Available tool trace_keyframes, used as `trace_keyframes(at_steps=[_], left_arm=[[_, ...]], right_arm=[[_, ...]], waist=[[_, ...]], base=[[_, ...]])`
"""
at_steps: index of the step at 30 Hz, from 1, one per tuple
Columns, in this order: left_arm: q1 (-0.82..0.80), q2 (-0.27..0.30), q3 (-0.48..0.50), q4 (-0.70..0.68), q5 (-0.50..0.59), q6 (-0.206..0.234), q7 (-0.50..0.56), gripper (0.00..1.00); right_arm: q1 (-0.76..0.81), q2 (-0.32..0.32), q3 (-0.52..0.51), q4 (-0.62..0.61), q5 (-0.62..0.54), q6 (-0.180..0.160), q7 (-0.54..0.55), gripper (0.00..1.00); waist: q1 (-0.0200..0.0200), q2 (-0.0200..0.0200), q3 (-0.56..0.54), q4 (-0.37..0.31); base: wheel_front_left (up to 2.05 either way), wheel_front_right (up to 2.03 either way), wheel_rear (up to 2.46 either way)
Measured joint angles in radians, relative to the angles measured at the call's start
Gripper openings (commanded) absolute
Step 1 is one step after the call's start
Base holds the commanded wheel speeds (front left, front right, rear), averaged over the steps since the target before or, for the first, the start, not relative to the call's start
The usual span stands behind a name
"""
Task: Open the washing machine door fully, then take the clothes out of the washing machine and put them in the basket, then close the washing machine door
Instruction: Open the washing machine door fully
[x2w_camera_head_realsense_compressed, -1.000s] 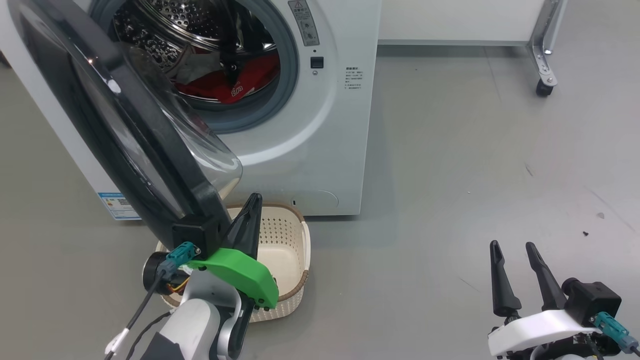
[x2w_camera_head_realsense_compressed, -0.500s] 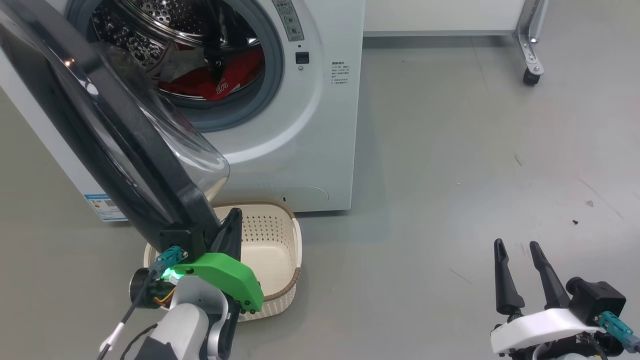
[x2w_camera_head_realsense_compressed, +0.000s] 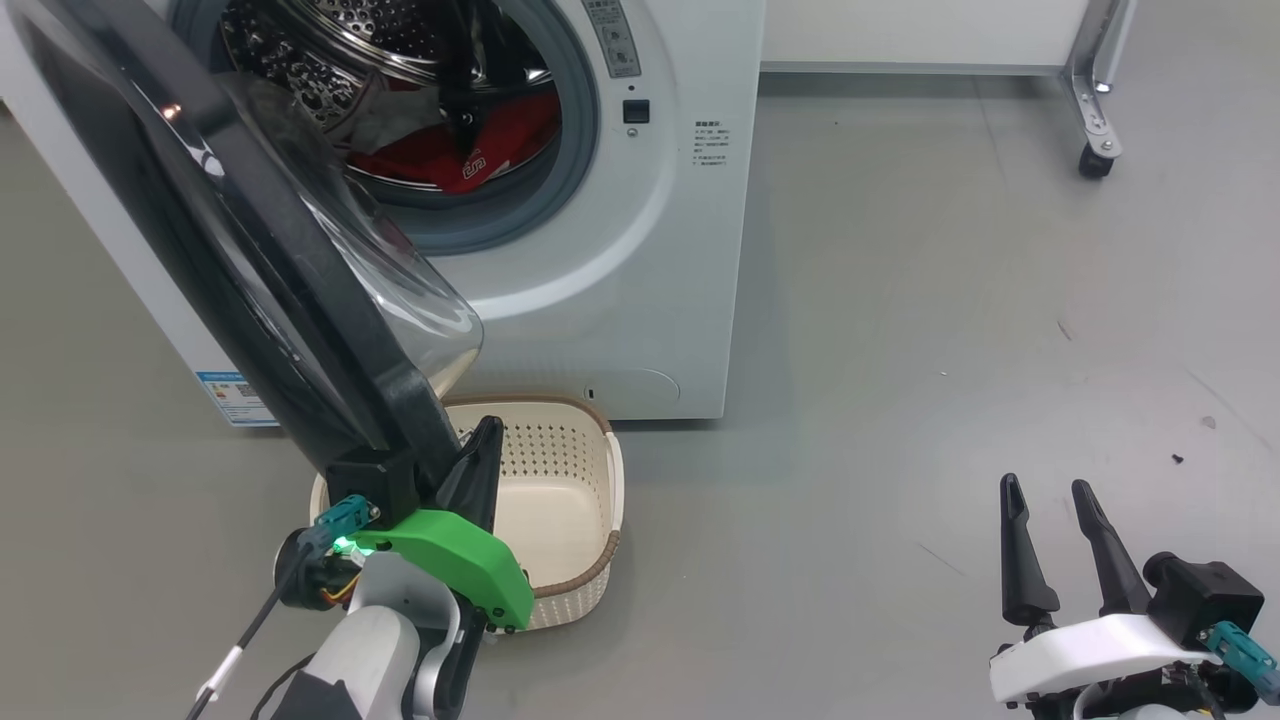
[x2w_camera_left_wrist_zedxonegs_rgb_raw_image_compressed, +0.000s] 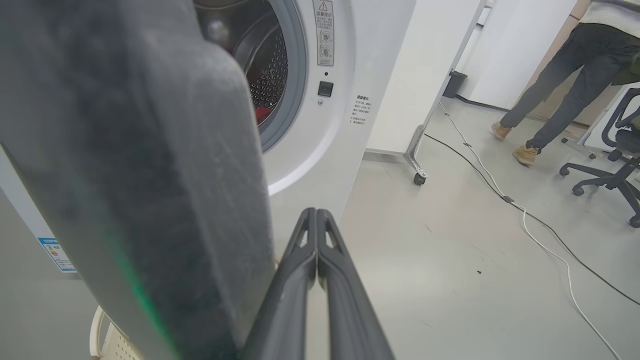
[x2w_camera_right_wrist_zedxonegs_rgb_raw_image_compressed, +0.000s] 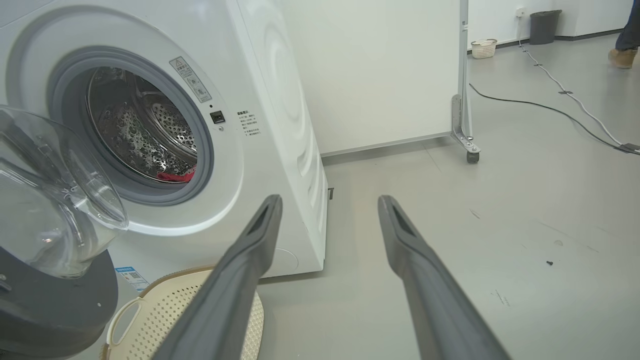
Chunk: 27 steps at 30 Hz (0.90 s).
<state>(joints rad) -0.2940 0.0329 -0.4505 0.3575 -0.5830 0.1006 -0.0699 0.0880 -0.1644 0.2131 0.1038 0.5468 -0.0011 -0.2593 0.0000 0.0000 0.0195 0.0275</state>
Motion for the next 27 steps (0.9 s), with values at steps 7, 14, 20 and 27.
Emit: trace_keyframes(at_steps=[7,14,20,27], left_arm=[[-0.014,-0.008,-0.018,0.020,-0.008,0.000,-0.015,0.00],[-0.015,-0.007,-0.036,0.028,-0.026,0.000,-0.028,0.00],[-0.016,-0.008,-0.048,0.037,-0.036,0.000,-0.037,0.00],[-0.019,-0.010,-0.066,0.049,-0.050,0.000,-0.047,0.00]], right_arm=[[0.001,0.004,-0.003,0.002,-0.004,0.009,0.000,1.00],[0.002,0.006,-0.010,0.006,-0.004,0.011,0.000,1.00],[0.002,0.008,-0.011,0.007,-0.005,0.018,0.000,1.00],[0.004,0.012,-0.011,0.009,-0.012,0.021,0.000,1.00]], waist=[[0.0000,0.0000,-0.004,0.031],[0.0000,0.0000,-0.013,0.069],[0.0000,0.0000,-0.020,0.101],[0.0000,0.0000,-0.027,0.148]], base=[[0.00,0.00,0.00],[0.00,0.00,0.00],[0.00,0.00,0.00],[0.00,0.00,0.00]])
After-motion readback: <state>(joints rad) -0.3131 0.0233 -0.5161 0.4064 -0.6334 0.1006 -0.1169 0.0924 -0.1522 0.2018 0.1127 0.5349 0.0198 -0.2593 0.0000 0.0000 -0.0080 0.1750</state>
